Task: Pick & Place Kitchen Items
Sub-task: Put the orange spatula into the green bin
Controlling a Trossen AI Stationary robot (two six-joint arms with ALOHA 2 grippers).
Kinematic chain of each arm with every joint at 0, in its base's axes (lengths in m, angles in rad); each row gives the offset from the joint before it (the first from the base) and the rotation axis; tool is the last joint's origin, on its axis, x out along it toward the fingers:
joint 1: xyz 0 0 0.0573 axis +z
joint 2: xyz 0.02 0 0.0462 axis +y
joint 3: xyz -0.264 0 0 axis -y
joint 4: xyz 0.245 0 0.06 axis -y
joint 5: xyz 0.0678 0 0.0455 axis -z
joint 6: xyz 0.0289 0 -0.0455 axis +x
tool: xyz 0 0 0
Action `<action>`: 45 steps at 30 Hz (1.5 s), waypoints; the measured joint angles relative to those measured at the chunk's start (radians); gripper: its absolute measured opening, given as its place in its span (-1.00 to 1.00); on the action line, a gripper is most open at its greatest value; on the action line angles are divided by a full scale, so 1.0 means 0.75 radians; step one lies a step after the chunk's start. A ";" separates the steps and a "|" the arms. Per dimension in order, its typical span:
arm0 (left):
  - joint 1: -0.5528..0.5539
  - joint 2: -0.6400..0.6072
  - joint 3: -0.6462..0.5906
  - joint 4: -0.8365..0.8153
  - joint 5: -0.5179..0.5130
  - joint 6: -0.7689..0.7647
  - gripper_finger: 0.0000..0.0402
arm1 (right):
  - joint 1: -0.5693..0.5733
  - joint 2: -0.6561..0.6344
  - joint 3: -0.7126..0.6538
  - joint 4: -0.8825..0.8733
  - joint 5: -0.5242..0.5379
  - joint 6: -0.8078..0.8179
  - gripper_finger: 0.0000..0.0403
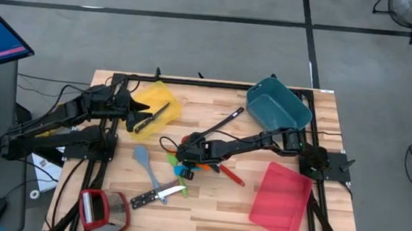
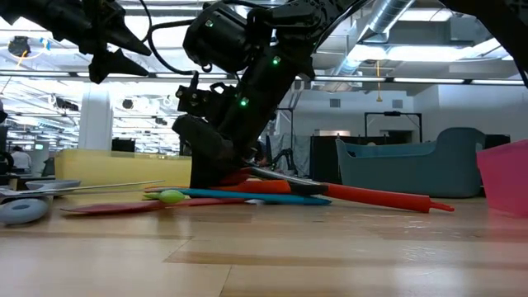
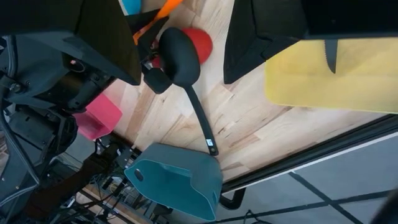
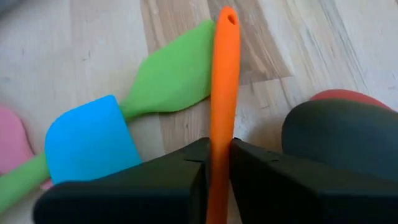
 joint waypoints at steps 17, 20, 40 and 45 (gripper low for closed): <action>0.001 0.000 0.000 0.000 -0.032 0.003 0.04 | -0.025 -0.099 -0.003 0.016 -0.089 0.147 -0.97; 0.001 0.001 0.000 0.000 -0.032 0.003 0.04 | -0.037 -0.137 -0.001 0.059 -0.145 0.137 -0.97; 0.001 0.000 0.000 0.001 -0.031 0.003 0.04 | -0.212 -0.631 0.000 -0.216 -0.212 -0.022 -0.97; 0.001 0.000 0.000 0.001 -0.057 0.003 0.04 | -0.297 -0.738 0.000 -0.464 -0.166 -0.085 -0.97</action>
